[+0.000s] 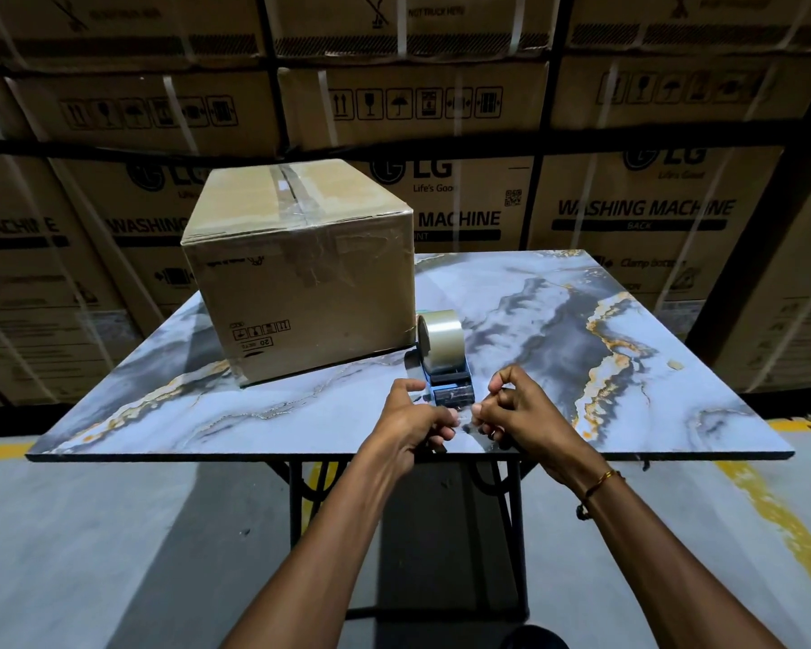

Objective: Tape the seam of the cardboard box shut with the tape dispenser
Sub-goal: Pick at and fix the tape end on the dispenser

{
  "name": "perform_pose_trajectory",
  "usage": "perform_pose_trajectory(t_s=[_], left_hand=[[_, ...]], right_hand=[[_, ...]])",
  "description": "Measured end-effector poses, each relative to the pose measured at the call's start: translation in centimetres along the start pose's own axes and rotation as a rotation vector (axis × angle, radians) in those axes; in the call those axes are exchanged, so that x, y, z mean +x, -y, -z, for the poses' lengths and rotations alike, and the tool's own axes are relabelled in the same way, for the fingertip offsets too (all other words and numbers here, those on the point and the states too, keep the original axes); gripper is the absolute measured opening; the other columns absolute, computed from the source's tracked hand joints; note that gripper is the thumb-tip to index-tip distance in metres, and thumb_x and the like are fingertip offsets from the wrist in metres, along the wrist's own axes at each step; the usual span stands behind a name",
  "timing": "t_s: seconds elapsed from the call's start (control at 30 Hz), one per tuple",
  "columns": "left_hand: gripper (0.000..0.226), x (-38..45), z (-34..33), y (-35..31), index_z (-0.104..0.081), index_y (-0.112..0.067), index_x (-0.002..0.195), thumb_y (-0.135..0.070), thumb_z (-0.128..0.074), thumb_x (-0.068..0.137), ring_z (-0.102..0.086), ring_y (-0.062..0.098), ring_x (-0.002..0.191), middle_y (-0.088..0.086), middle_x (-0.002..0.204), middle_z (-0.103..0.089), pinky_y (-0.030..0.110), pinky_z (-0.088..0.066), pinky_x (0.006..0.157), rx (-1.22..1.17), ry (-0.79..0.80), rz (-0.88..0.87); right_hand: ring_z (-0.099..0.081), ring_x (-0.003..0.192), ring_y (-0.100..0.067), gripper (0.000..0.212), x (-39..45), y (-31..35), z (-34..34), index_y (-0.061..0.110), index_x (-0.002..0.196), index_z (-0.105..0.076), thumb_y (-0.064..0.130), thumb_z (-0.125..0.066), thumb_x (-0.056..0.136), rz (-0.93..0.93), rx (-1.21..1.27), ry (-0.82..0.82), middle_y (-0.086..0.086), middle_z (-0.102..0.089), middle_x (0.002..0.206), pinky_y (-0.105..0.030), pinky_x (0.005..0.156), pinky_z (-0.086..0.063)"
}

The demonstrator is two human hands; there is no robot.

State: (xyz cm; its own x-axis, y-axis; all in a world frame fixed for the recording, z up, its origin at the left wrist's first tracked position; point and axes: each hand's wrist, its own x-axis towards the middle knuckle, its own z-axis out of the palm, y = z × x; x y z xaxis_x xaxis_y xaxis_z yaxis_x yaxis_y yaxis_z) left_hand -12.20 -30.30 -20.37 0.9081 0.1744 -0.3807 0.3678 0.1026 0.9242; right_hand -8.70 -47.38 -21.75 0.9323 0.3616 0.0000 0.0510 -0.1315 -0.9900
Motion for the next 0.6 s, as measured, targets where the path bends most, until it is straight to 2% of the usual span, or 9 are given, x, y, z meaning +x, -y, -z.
perform_pose_trajectory(t_s=[0.23,0.43,0.6], left_hand=[[0.056,-0.18,-0.03,0.18,-0.036,-0.014,0.119,0.016,-0.065,0.081,-0.053,0.02,0.045,0.023,0.075,-0.064,0.029,-0.051,0.046,-0.037,0.0,-0.004],[0.053,0.31,0.16,0.33,-0.041,-0.015,0.118,0.013,-0.069,0.082,-0.067,0.024,0.053,0.023,0.08,-0.07,0.033,-0.061,0.059,-0.092,-0.008,0.021],[0.051,-0.08,0.3,0.33,-0.042,-0.013,0.12,0.014,-0.066,0.084,-0.068,0.025,0.052,0.025,0.084,-0.069,0.038,-0.062,0.066,-0.118,0.009,0.017]], right_hand=[[-0.057,0.057,-0.006,0.024,-0.02,-0.19,0.24,0.011,0.101,-0.039,0.006,-0.062,0.097,0.016,-0.058,0.057,-0.018,-0.058,0.081,-0.022,0.052,-0.044],[-0.054,0.06,-0.015,0.03,-0.23,0.36,0.28,0.009,0.11,-0.041,0.015,-0.066,0.095,-0.011,-0.05,0.063,-0.019,-0.072,0.086,-0.023,0.052,-0.043],[-0.052,0.061,-0.015,0.03,-0.2,0.11,0.26,0.009,0.11,-0.043,0.006,-0.067,0.093,-0.008,-0.07,0.064,-0.013,-0.061,0.08,-0.024,0.052,-0.042]])
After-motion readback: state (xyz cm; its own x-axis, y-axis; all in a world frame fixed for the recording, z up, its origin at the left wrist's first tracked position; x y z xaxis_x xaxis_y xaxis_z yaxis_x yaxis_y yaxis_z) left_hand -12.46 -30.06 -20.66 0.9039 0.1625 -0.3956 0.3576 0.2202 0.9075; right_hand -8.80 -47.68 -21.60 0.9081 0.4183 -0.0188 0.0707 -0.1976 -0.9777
